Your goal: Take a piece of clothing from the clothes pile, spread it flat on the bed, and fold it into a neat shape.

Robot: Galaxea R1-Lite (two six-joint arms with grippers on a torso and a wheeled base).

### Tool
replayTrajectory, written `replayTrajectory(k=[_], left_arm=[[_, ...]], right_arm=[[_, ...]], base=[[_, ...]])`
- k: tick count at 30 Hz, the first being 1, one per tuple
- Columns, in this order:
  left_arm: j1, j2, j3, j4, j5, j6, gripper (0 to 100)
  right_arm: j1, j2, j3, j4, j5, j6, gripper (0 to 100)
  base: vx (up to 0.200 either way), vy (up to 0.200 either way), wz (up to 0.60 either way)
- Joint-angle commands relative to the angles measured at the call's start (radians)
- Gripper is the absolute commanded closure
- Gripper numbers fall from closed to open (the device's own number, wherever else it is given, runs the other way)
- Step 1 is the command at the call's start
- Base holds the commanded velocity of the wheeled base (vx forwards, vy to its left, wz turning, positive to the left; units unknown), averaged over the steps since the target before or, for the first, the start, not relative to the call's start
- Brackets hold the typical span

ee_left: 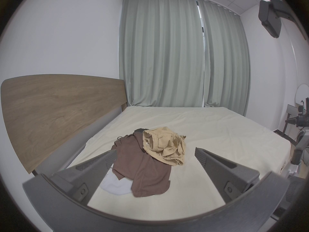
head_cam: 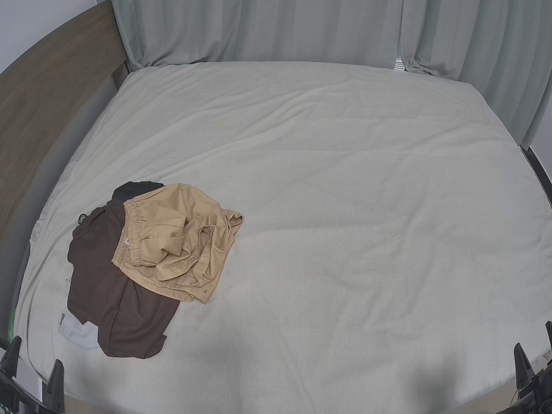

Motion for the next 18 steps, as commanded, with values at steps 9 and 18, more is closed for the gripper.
replayTrajectory(k=[9,18], left_arm=[[-0.048,0.163,-0.176,-0.026,-0.060,-0.057,0],[-0.086,0.292,-0.207,-0.036,-0.066,-0.162,0]], right_arm=[[0.000,-0.016,0.016,0.000,0.000,-0.001,0],[0.000,-0.016,0.016,0.000,0.000,0.001,0]], base=[[0.000,0.000,0.00],[0.000,0.000,0.00]])
